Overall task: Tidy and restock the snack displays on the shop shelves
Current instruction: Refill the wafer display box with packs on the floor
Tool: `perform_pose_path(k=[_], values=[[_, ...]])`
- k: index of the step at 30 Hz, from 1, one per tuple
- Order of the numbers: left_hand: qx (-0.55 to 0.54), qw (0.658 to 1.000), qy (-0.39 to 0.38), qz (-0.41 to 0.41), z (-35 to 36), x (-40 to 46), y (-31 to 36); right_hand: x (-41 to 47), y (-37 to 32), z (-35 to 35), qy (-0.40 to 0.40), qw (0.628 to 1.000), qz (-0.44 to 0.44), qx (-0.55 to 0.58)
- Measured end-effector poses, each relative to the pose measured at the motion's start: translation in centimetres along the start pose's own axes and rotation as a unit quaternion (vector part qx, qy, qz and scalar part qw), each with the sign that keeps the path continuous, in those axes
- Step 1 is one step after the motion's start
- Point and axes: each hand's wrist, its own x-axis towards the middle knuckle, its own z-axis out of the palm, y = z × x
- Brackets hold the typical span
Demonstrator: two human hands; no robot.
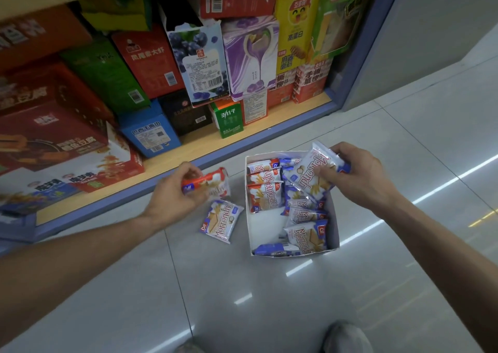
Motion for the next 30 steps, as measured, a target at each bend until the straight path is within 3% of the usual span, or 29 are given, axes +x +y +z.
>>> perform_pose_path(k=[5, 9, 12, 14, 19, 25, 30], values=[[0.055, 0.987, -0.084, 0.123, -0.3, 0.8, 6.7, 0.1, 0.2, -1.4, -0.001, 0.999, 0.015, 0.029], [0.095, 0.976, -0.14, 0.136, 3.9, 1.1, 9.3, -0.2, 0.4, -2.3, -0.019, 0.999, 0.01, 0.037], [0.167, 0.966, -0.123, 0.153, 7.1, 2.0, 8.8, -0.7, 0.5, -2.6, -0.039, 0.999, -0.003, 0.037], [0.243, 0.946, -0.11, 0.186, 8.6, 2.4, 8.2, -1.0, 0.7, -2.5, -0.054, 0.998, -0.01, 0.033], [0.318, 0.901, -0.116, 0.273, 9.5, 2.4, 6.8, -1.5, 1.4, -2.4, -0.055, 0.998, -0.003, 0.026], [0.244, 0.925, -0.048, 0.288, 8.5, 0.8, 6.3, -1.7, 1.7, -2.4, -0.068, 0.997, -0.011, 0.018], [0.242, 0.89, -0.222, 0.316, 9.6, -2.3, 7.2, -2.2, 1.0, -3.1, -0.114, 0.992, -0.044, 0.027]])
